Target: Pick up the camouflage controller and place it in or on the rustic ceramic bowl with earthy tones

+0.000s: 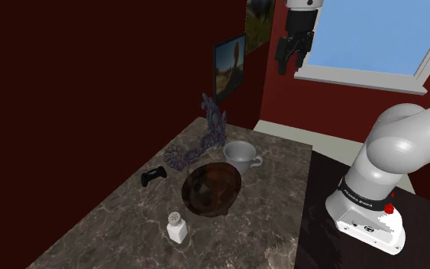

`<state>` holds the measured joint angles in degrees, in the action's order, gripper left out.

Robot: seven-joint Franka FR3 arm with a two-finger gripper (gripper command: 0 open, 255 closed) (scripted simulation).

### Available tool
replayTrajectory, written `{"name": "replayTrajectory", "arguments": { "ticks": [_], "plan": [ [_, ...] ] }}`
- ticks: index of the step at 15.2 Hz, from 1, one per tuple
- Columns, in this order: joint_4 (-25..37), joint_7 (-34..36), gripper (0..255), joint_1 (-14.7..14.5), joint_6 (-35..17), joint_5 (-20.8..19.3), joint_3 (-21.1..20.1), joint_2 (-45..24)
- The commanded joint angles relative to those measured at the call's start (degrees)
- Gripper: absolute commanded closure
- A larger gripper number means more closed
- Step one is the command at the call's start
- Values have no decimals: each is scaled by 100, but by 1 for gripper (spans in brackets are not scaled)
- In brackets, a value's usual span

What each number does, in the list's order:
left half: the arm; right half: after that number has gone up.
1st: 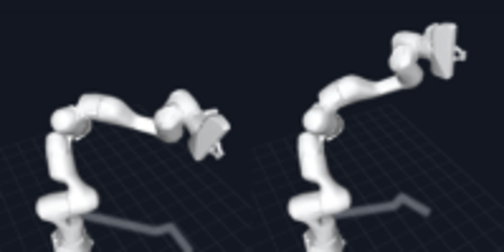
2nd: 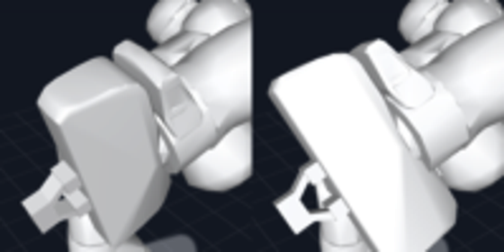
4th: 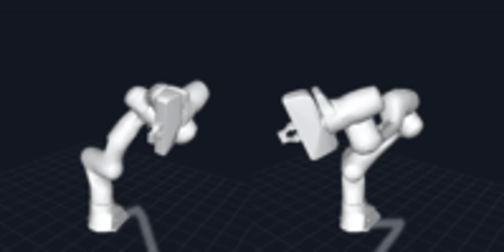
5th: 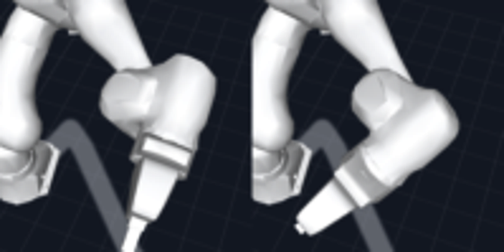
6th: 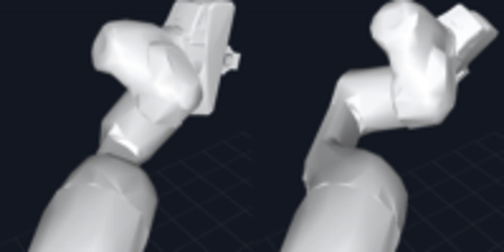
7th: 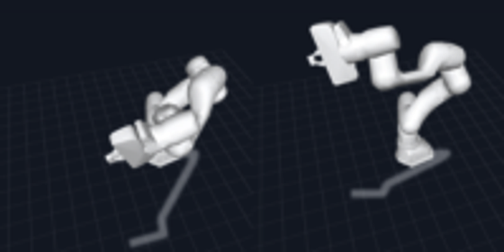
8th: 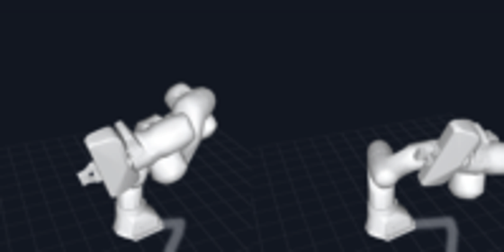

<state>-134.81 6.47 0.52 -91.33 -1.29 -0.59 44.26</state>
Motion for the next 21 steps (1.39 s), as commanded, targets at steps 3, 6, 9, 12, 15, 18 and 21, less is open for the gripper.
{"name": "replayTrajectory", "arguments": {
  "ticks": [3, 6, 9, 12, 15, 18, 21],
  "plan": [
    [-218, 423, 0, -26, -218, 182, -256, 25],
    [-478, 1054, 0, -69, -571, 457, -655, -22],
    [-653, 1683, 0, -113, -956, 719, -1067, -173],
    [-739, 2312, 0, -140, -1368, 949, -1491, -432],
    [-733, 2947, 0, -135, -1798, 1125, -1925, -793],
    [-637, 3595, 0, -80, -2234, 1221, -2370, -1249],
    [-453, 4278, 0, 25, -2662, 1199, -2820, -1793]
  ]
}}
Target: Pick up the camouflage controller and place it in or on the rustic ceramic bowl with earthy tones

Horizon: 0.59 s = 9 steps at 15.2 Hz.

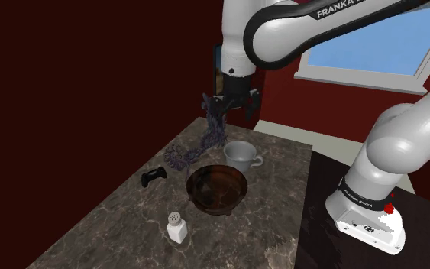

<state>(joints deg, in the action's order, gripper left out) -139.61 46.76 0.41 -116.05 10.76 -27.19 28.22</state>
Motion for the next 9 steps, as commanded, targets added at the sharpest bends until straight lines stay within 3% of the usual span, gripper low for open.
{"name": "replayTrajectory", "arguments": {
  "ticks": [1, 5, 9],
  "plan": [
    [107, 488, 0, 85, -328, -45, -312, -389],
    [520, 1537, 0, 328, -832, -415, -916, -1285],
    [1085, 2795, 0, 557, -1197, -1218, -1442, -2363]
  ]
}}
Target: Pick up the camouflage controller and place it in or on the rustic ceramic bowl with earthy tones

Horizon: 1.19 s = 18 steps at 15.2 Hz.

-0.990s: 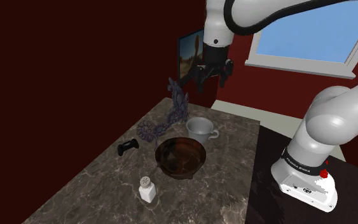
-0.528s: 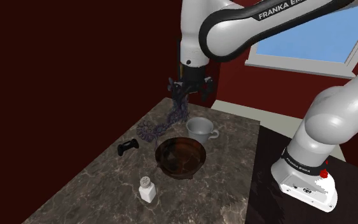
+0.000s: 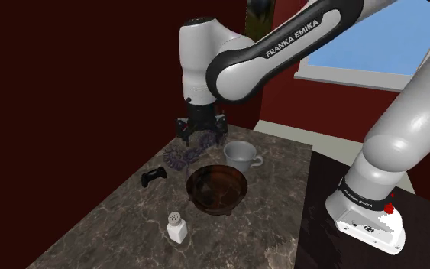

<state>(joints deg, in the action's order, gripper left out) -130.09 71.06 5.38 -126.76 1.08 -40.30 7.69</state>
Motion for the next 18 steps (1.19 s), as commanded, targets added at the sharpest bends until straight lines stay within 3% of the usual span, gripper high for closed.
{"name": "replayTrajectory", "arguments": {
  "ticks": [1, 4, 9, 14, 18],
  "plan": [
    [300, 713, 0, 75, -181, -522, -215, -610],
    [870, 1746, 0, -64, -235, -1392, -278, -1532],
    [2016, 3055, 0, -770, -81, -2489, 132, -2912],
    [3391, 3841, 0, -1529, 208, -3069, 632, -4123],
    [3413, 3906, 0, -1586, 74, -3169, 719, -4291]
  ]
}}
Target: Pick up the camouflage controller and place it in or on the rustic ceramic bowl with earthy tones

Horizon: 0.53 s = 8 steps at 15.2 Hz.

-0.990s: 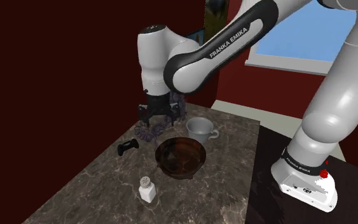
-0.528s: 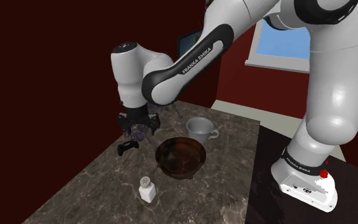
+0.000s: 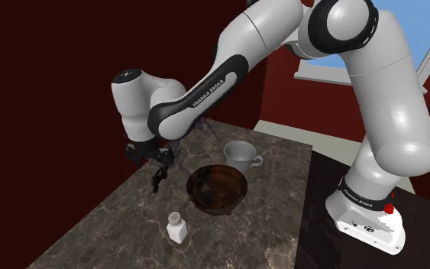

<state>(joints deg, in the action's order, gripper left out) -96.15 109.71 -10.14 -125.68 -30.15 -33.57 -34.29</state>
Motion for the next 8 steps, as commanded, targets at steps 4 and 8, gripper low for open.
{"name": "replayTrajectory", "arguments": {
  "ticks": [4, 8],
  "plan": [
    [14, 119, 0, -91, -242, -190, 157, -314],
    [13, 118, 0, -91, -242, -189, 158, -314]
  ]
}}
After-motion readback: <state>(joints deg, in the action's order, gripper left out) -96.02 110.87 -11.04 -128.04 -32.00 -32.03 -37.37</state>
